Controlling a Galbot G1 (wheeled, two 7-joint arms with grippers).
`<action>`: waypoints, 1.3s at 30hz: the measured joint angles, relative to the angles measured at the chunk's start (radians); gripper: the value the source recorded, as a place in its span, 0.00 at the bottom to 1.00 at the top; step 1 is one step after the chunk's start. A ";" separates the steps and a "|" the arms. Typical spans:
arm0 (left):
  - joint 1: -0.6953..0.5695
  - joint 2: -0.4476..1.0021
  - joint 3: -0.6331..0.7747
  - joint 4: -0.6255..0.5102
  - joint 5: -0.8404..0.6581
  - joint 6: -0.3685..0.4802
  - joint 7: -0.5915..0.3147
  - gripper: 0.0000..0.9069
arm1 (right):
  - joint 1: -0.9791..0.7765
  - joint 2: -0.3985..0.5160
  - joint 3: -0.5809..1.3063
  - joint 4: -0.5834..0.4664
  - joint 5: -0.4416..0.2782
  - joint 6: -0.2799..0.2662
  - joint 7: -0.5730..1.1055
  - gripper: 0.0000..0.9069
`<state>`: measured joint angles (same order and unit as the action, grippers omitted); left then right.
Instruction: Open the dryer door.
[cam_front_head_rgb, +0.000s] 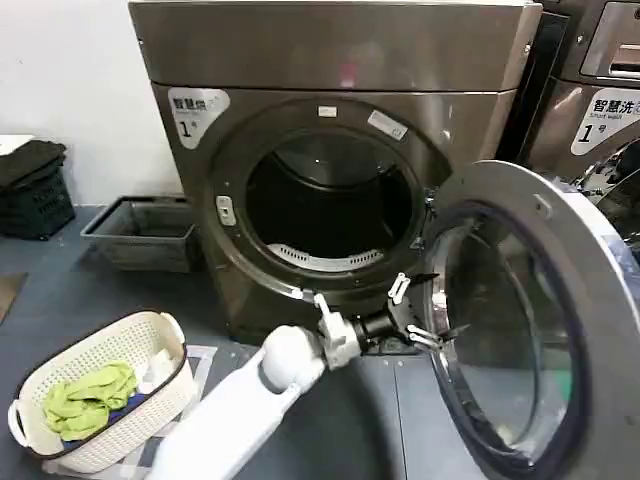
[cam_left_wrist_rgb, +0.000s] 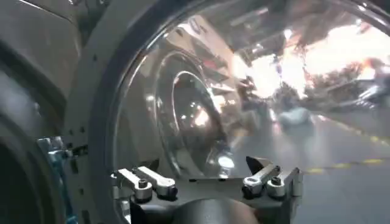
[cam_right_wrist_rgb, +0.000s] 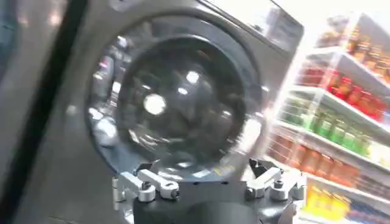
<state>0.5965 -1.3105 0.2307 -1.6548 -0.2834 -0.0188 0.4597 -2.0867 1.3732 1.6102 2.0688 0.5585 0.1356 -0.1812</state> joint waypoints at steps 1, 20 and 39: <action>-0.006 -0.010 0.006 0.012 0.004 -0.004 -0.004 1.00 | -0.001 0.007 0.003 0.002 -0.001 -0.005 0.009 1.00; -0.064 -0.174 0.076 0.196 0.136 -0.039 -0.105 1.00 | 0.010 0.136 0.044 0.084 -0.054 -0.150 0.189 1.00; -0.091 -0.283 0.073 0.323 0.186 -0.059 -0.152 1.00 | 0.002 0.236 0.026 0.234 -0.103 -0.237 0.339 1.00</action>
<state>0.5058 -1.5939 0.3041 -1.3317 -0.0978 -0.0778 0.3073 -2.0846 1.6094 1.6363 2.3029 0.4558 -0.1018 0.1582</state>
